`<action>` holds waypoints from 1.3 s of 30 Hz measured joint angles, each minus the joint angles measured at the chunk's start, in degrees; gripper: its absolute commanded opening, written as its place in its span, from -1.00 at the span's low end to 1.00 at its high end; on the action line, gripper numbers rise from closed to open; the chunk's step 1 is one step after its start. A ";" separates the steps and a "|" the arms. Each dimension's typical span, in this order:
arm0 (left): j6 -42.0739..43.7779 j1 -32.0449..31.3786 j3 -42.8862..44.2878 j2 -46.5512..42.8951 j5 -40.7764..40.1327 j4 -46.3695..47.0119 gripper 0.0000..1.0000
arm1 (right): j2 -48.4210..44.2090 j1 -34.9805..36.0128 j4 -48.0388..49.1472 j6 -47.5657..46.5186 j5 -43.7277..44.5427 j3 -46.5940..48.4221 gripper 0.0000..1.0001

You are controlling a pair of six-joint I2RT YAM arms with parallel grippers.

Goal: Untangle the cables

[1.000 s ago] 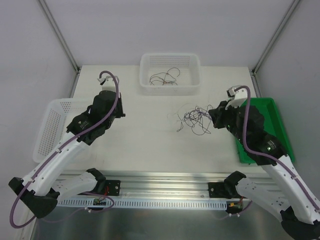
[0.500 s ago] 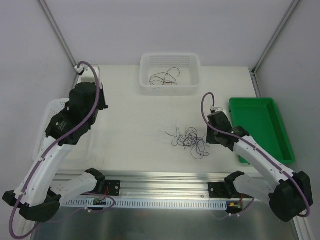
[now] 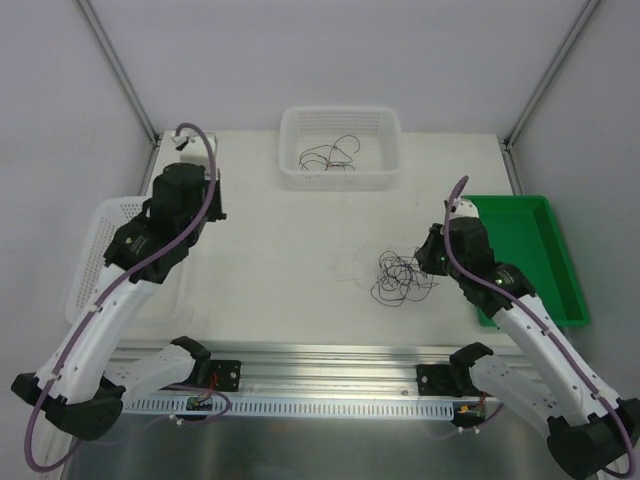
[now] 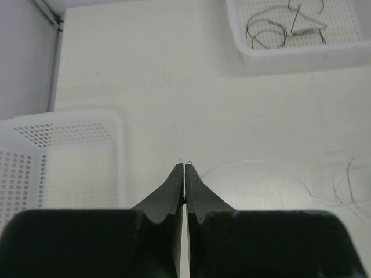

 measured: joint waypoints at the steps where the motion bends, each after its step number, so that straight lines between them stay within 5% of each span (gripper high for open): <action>1: -0.07 0.02 -1.29 1.25 1.18 0.07 -1.00 | 1.27 0.02 0.04 0.11 -0.72 -0.48 -0.42; 3: -0.46 0.35 -4.04 3.91 4.11 0.17 -1.00 | 5.05 0.04 0.07 -0.02 -3.21 -2.25 -0.02; 7: -1.25 0.68 -7.69 5.01 10.60 0.68 -1.00 | 7.98 2.82 -0.57 -1.20 -5.79 -4.57 0.36; 16: -2.89 3.78 -10.23 3.17 20.31 5.46 -1.00 | 9.57 16.74 2.62 -10.25 -7.50 5.33 0.47; 26: -4.37 7.69 -11.80 0.68 24.28 6.78 -1.00 | 31.82 17.84 17.14 -16.28 -15.30 7.50 0.39; 29: -4.74 8.76 -11.80 0.37 25.55 6.84 -1.00 | 36.92 17.92 20.04 -16.65 -16.79 7.48 0.26; 32: -5.29 9.40 -11.85 0.28 26.47 6.93 -1.00 | 41.29 17.92 22.84 -17.11 -17.86 7.48 -0.26; 33: -5.44 9.68 -12.00 0.26 26.71 7.08 -1.00 | 42.49 17.92 23.37 -17.25 -18.34 7.48 -0.67; 35: -5.68 9.99 -12.44 0.17 26.80 7.15 -1.00 | 43.82 17.94 23.58 -17.20 -19.41 7.48 -0.98; 37: -5.81 10.25 -12.66 0.17 26.86 7.13 -0.91 | 43.80 17.97 22.99 -16.74 -20.63 7.65 -0.99; 39: -6.01 10.49 -12.70 0.17 26.91 7.15 -0.57 | 42.86 18.14 19.65 -16.79 -21.44 9.62 -0.99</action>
